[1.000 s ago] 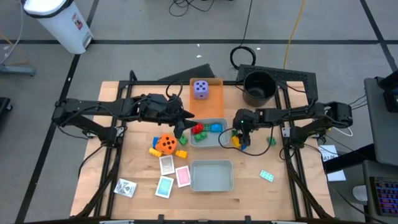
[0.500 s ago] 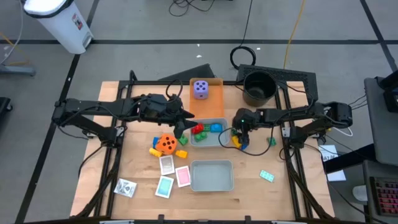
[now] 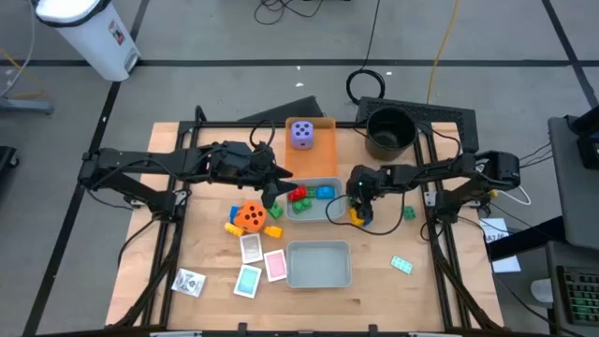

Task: Pick & Place Toys
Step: Put the green game piece into the top gray bin

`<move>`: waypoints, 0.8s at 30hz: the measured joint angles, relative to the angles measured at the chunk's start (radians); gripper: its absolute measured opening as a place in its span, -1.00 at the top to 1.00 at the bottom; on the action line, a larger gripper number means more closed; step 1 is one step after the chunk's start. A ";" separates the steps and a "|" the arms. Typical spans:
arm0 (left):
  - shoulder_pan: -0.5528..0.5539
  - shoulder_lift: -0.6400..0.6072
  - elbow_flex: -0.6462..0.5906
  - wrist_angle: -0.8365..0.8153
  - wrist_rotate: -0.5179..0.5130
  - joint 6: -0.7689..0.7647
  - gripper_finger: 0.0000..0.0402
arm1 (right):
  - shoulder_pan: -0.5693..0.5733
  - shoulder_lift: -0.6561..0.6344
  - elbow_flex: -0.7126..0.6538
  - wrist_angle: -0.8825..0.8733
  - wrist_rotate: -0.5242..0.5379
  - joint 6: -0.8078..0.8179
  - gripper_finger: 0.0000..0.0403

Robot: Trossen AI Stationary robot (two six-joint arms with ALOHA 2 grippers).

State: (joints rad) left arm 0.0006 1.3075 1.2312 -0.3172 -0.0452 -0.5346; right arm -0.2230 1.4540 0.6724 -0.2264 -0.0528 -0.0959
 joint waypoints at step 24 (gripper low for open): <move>0.000 0.000 0.000 -0.001 0.001 0.005 -0.16 | 0.000 -0.003 0.000 0.026 0.003 -0.009 0.34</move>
State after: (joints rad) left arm 0.0006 1.3075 1.2312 -0.3182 -0.0437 -0.5293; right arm -0.2230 1.4511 0.6720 -0.2005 -0.0498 -0.1047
